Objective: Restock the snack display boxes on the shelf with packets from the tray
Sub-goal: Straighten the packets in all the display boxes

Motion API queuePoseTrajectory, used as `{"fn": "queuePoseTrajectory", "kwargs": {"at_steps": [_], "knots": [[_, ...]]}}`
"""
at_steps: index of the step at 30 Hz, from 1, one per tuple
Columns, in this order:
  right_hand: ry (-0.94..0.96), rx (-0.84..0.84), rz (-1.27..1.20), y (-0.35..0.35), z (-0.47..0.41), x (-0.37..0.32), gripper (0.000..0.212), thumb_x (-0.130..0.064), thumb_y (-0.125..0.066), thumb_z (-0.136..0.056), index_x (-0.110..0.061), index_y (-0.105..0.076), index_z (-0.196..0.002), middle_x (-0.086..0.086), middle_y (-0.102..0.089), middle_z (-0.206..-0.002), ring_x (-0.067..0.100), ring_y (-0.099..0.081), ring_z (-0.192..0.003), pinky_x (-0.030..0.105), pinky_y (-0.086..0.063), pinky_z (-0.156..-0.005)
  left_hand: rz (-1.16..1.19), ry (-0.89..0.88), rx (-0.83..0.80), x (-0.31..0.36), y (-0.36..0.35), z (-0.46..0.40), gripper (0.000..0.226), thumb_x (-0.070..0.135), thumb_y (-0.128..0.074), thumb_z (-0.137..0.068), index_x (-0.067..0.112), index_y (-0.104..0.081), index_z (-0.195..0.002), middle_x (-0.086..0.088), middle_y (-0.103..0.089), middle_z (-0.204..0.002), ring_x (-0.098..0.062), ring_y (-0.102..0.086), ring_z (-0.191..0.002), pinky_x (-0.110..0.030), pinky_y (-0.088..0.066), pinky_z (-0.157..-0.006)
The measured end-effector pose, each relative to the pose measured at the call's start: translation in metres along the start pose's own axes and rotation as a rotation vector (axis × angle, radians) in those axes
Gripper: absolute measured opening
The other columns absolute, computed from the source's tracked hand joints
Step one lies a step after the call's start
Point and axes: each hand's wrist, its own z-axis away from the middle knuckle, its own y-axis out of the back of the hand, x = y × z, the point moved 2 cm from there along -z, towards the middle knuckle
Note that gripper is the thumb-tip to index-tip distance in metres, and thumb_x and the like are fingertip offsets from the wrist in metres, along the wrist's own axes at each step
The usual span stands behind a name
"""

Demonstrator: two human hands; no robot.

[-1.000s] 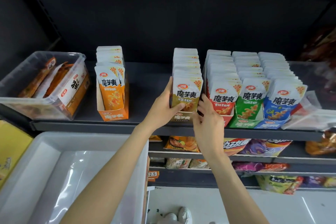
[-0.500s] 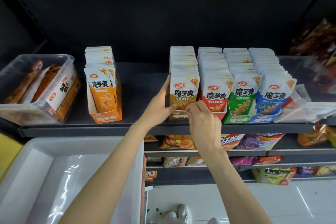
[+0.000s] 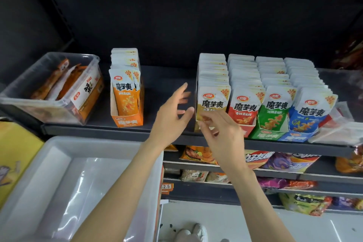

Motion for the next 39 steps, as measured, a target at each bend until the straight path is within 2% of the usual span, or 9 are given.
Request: {"fn": "queuePoseTrajectory", "kwargs": {"at_steps": [3, 6, 9, 12, 18, 24, 30, 35, 39], "knots": [[-0.004, -0.058, -0.231, -0.016, -0.012, -0.027, 0.022, -0.013, -0.066, -0.088, -0.014, -0.068, -0.110, -0.005, -0.066, -0.098, 0.003, -0.062, -0.083, 0.009, -0.051, -0.069, -0.108, -0.222, 0.469, -0.007, 0.049, 0.029, 0.031, 0.018, -0.056, -0.092, 0.010, -0.055, -0.122, 0.004, -0.061, -0.108, 0.000, -0.054, -0.099, -0.011, -0.042, -0.086], [-0.089, -0.244, -0.383, -0.055, -0.030, -0.049, 0.034, -0.015, -0.064, -0.090, -0.020, -0.059, -0.123, -0.002, -0.064, -0.113, 0.003, -0.062, -0.094, 0.014, -0.053, -0.077, -0.249, -0.166, 0.747, -0.040, 0.095, 0.047, 0.029, 0.016, -0.059, -0.089, 0.004, -0.056, -0.116, -0.005, -0.059, -0.108, -0.013, -0.052, -0.102, -0.018, -0.039, -0.092], [-0.297, -0.508, -0.531, -0.101, -0.047, -0.062, 0.060, -0.021, -0.063, -0.091, -0.025, -0.033, -0.144, -0.002, -0.043, -0.144, 0.011, -0.048, -0.125, 0.023, -0.044, -0.098, -0.092, 0.228, 0.577, -0.080, 0.120, 0.037, 0.057, 0.017, -0.065, -0.087, 0.013, -0.038, -0.138, -0.006, -0.046, -0.137, -0.015, -0.045, -0.123, -0.037, -0.040, -0.105], [-0.342, -0.630, -0.594, -0.130, -0.054, -0.069, 0.072, -0.024, -0.059, -0.094, -0.024, -0.015, -0.151, -0.002, -0.033, -0.152, 0.014, -0.037, -0.135, 0.029, -0.035, -0.106, 0.171, 0.462, 0.305, -0.101, 0.122, 0.018, 0.076, 0.018, -0.065, -0.088, 0.021, -0.021, -0.149, -0.002, -0.038, -0.148, -0.017, -0.040, -0.132, -0.036, -0.037, -0.105], [-0.119, -0.470, -0.162, -0.136, -0.051, -0.068, 0.068, -0.042, -0.044, -0.098, -0.027, -0.005, -0.152, -0.001, -0.051, -0.136, 0.015, -0.060, -0.108, 0.034, -0.053, -0.087, 0.040, 0.304, 0.138, -0.105, 0.108, 0.013, 0.061, 0.014, -0.061, -0.091, 0.033, -0.035, -0.143, 0.017, -0.054, -0.128, 0.003, -0.049, -0.112, -0.025, -0.045, -0.093], [-0.090, -0.274, 0.266, -0.114, -0.057, -0.058, 0.072, -0.051, -0.030, -0.098, -0.013, 0.000, -0.152, 0.007, -0.049, -0.128, 0.020, -0.061, -0.099, 0.026, -0.039, -0.063, 0.037, 0.238, 0.011, -0.090, 0.085, 0.022, 0.070, -0.003, -0.052, -0.090, 0.031, -0.030, -0.147, 0.010, -0.050, -0.136, -0.009, -0.049, -0.124, -0.029, -0.047, -0.096], [-0.243, -0.285, -0.008, -0.098, -0.075, -0.047, 0.081, -0.033, -0.051, -0.097, -0.013, 0.005, -0.152, 0.007, -0.014, -0.158, 0.024, -0.034, -0.138, 0.027, -0.040, -0.095, 0.155, 0.266, 0.014, -0.077, 0.080, 0.007, 0.080, 0.020, -0.067, -0.086, 0.027, -0.020, -0.150, 0.005, -0.036, -0.149, -0.013, -0.037, -0.135, -0.041, -0.037, -0.106], [-0.195, -0.333, -0.123, -0.095, -0.099, -0.048, 0.102, -0.009, -0.067, -0.086, -0.017, 0.011, -0.151, 0.003, -0.001, -0.160, 0.017, -0.019, -0.143, 0.006, -0.025, -0.088, 0.047, 0.136, -0.103, -0.064, 0.093, -0.034, 0.110, 0.017, -0.080, -0.073, 0.025, -0.002, -0.151, 0.005, -0.016, -0.157, -0.012, -0.020, -0.142, -0.037, -0.028, -0.110], [-0.094, -0.410, -0.054, -0.096, -0.134, -0.053, 0.103, -0.005, -0.068, -0.080, -0.018, 0.004, -0.152, 0.005, -0.006, -0.158, 0.021, -0.014, -0.144, 0.021, -0.032, -0.102, -0.137, 0.072, -0.250, -0.073, 0.084, -0.044, 0.137, 0.019, -0.085, -0.065, 0.027, 0.027, -0.145, 0.005, -0.006, -0.156, -0.010, -0.021, -0.139, -0.032, -0.036, -0.104]]}}
